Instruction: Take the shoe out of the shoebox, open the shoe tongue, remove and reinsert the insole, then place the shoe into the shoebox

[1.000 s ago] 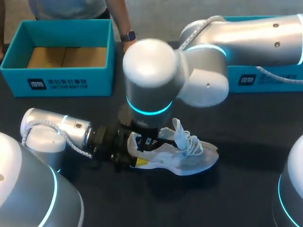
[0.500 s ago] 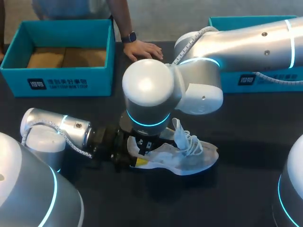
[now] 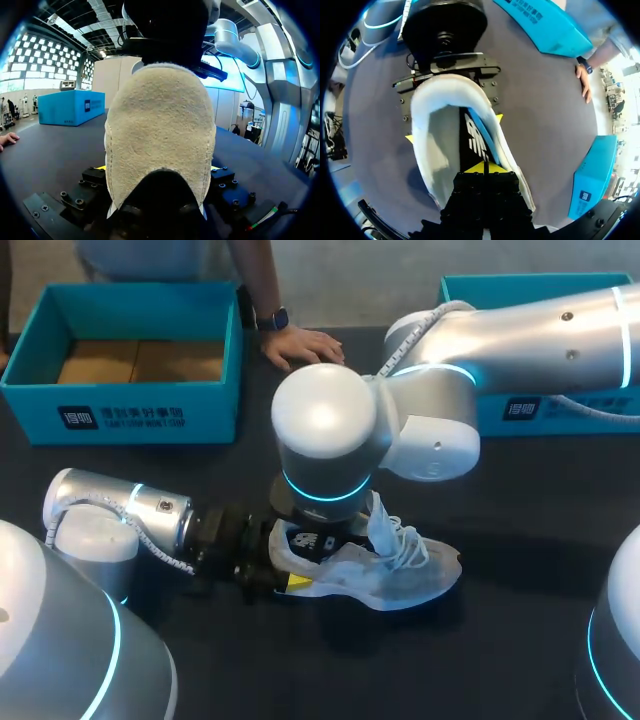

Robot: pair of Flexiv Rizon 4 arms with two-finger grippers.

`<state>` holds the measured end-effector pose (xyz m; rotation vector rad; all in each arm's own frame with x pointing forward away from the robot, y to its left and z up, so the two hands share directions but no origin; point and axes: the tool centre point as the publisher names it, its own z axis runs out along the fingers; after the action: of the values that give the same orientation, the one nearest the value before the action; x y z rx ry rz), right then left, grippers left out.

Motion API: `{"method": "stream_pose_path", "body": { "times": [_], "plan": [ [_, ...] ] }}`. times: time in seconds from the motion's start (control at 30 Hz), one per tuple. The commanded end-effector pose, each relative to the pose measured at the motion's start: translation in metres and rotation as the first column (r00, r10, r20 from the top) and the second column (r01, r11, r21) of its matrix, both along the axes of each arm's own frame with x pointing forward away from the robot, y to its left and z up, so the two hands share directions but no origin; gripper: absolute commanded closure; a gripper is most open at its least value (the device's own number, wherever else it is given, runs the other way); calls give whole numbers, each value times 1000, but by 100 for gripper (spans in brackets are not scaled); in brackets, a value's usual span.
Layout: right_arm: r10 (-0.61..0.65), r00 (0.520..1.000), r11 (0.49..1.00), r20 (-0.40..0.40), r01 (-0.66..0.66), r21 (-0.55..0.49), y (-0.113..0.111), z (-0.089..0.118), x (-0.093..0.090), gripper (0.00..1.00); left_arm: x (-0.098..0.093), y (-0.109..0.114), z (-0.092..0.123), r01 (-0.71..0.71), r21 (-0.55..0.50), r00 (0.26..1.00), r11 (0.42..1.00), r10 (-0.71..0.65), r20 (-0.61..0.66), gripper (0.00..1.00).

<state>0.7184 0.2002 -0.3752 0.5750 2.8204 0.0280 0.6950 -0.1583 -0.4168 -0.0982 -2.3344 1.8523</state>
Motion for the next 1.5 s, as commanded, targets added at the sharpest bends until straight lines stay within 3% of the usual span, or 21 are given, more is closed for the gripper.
{"method": "stream_pose_path", "body": {
  "times": [0.03,0.57,0.7,0.83,1.5],
  "plan": [
    [-7,1000,1000,17,7,15,-14,6,-3,100,0,-1,-2,-1,1,1000,1000,1,-1,100],
    [-51,999,999,12,51,8,-41,-1,2,100,0,-1,-2,-1,1,1000,1000,1,-1,100],
    [-39,999,999,2,39,2,-42,-2,3,75,0,-1,-2,-1,1,1000,1000,1,-1,100],
    [-31,999,1000,-10,31,-4,-43,-4,4,67,0,-1,-2,-1,1,1000,1000,1,-1,100],
    [-17,996,999,-88,21,41,-44,-35,8,68,0,-1,-2,-1,1,1000,1000,1,-1,100]
  ]
}}
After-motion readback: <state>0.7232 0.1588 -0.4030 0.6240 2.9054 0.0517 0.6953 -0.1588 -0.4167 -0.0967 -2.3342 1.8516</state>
